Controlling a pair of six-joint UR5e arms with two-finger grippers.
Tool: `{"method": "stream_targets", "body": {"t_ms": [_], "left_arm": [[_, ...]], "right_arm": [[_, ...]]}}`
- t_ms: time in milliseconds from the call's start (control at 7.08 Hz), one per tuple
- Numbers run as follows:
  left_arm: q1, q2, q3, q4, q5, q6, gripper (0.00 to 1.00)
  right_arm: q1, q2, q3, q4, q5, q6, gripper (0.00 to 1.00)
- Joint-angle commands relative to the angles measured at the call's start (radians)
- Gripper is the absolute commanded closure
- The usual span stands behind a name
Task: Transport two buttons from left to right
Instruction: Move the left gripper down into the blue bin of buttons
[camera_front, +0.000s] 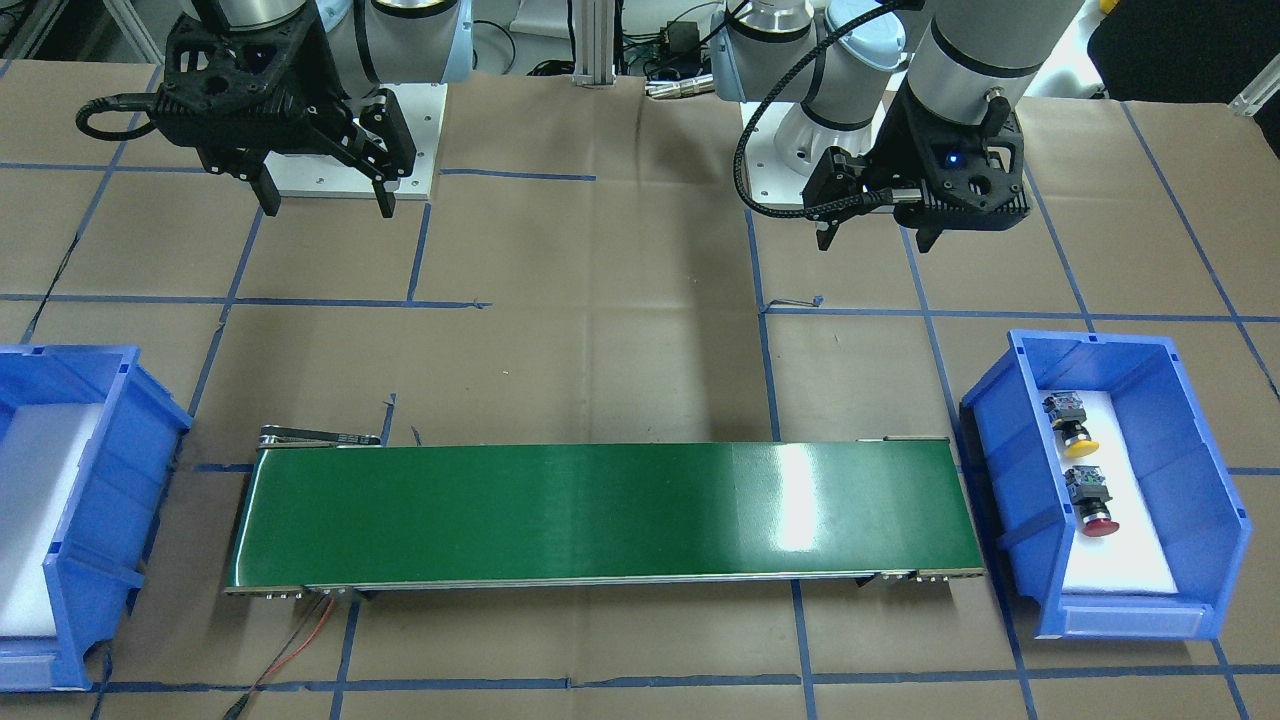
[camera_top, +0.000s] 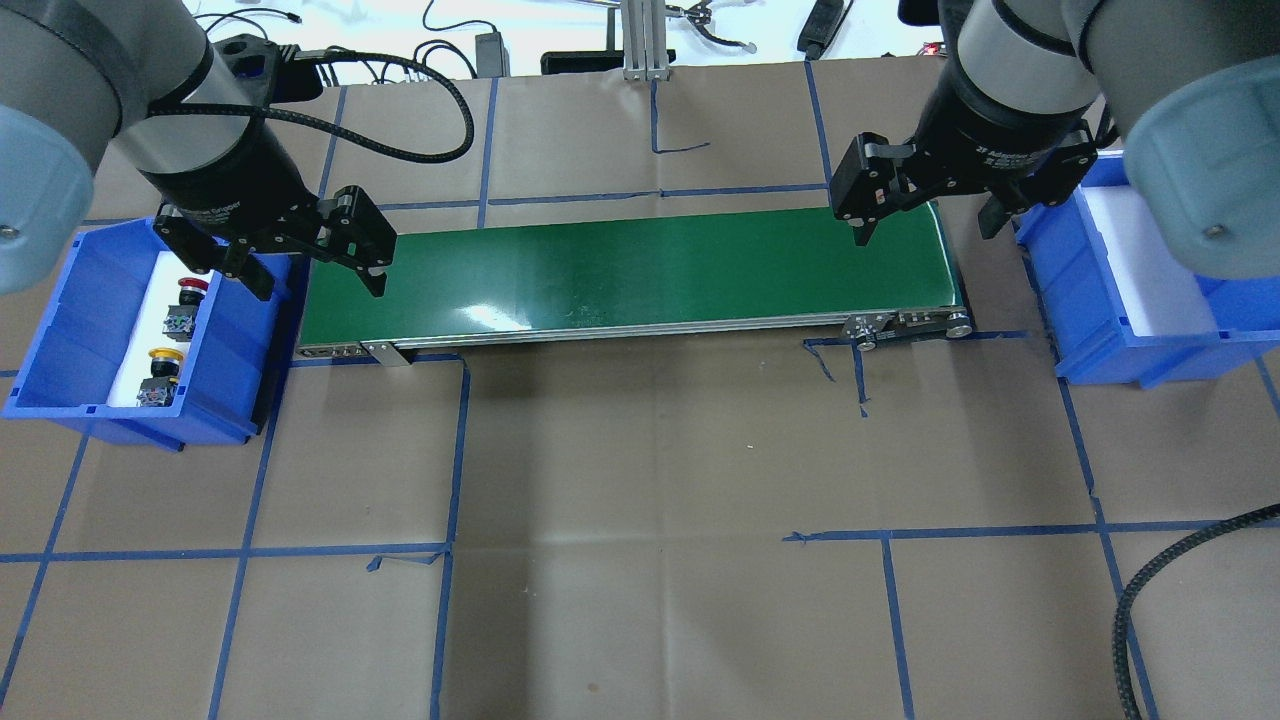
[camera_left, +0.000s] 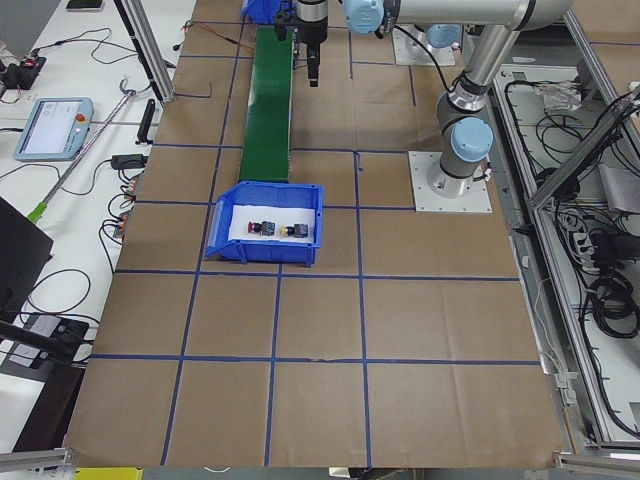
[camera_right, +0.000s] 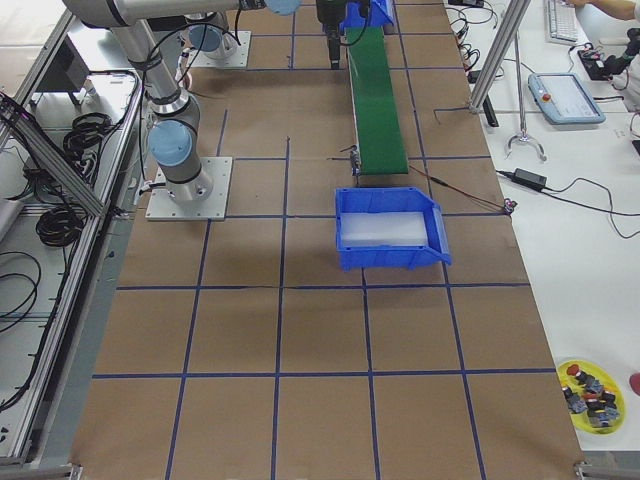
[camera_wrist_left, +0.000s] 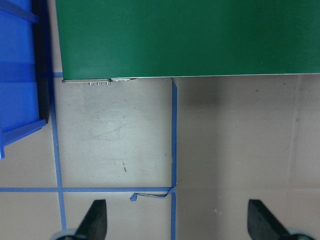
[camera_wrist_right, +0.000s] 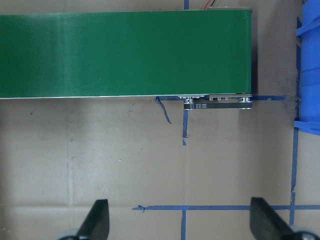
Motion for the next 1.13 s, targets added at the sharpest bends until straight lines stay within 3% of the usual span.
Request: {"method": "stream_targets", "body": {"t_ms": [0,989], "left_arm": [[0.0,-0.003,0.004,-0.001,0.0,0.0,0.0],[0.002,0.022,-0.022,0.01,-0.006,0.002,0.0]], "right_arm": [[0.0,0.0,0.0,-0.001,0.0,0.0,0.0],[0.0,0.002,0.0,-0.007,0.0,0.0,0.0]]}}
